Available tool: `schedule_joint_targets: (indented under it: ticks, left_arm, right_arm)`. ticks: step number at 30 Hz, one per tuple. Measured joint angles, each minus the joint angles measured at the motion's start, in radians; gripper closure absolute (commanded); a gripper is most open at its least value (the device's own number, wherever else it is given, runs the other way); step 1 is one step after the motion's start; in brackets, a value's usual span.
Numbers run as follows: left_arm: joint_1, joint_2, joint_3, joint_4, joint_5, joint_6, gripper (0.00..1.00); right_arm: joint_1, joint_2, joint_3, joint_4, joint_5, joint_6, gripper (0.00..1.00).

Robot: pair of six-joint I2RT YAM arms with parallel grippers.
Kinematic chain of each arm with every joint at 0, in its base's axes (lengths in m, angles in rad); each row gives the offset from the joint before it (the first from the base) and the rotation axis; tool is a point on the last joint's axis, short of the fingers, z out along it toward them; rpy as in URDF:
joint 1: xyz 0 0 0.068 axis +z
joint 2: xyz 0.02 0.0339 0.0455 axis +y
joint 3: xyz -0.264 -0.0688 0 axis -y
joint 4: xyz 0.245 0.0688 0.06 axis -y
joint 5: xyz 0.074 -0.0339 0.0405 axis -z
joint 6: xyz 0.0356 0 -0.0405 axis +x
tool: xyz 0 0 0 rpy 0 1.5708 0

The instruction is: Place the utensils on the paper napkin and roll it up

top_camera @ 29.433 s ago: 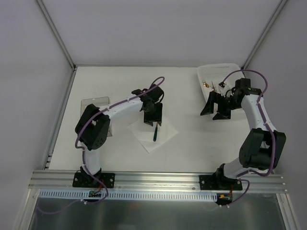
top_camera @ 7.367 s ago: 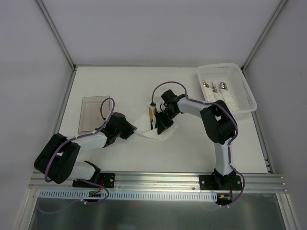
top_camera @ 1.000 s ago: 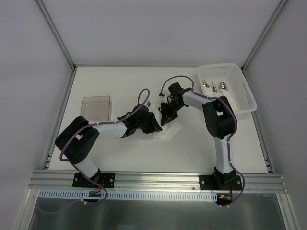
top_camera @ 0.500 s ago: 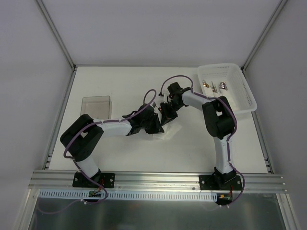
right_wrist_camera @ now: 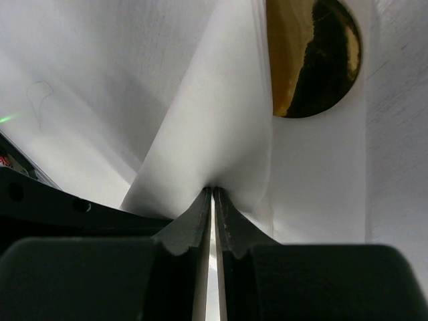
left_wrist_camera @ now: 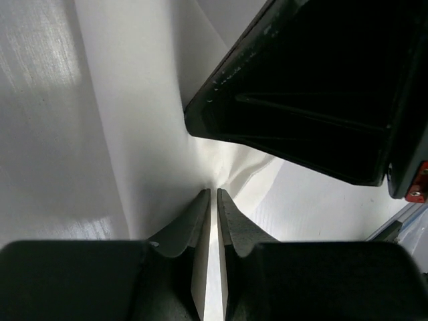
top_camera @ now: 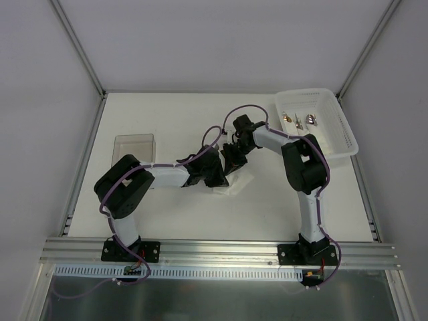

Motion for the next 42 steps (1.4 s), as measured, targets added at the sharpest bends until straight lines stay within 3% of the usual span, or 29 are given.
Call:
schedule_joint_targets:
  ticks: [11, 25, 33, 42]
  left_arm:
    - [0.000, 0.013, 0.003, -0.014, -0.024, -0.089, 1.00]
    - [0.000, 0.024, -0.042, 0.083, -0.015, -0.180, 1.00]
    - [0.001, -0.007, -0.072, 0.100, -0.002, -0.157, 0.87]
    - [0.002, -0.156, -0.102, -0.007, -0.047, -0.082, 0.82]
  right_arm:
    - [0.005, -0.001, 0.010, -0.021, -0.006, -0.037, 0.83]
    - [0.016, -0.017, 0.003, -0.068, -0.018, -0.044, 0.83]
    - [0.023, -0.007, 0.004, -0.072, -0.010, -0.045, 0.83]
    - [0.042, 0.003, 0.014, -0.096, -0.011, -0.063, 0.84]
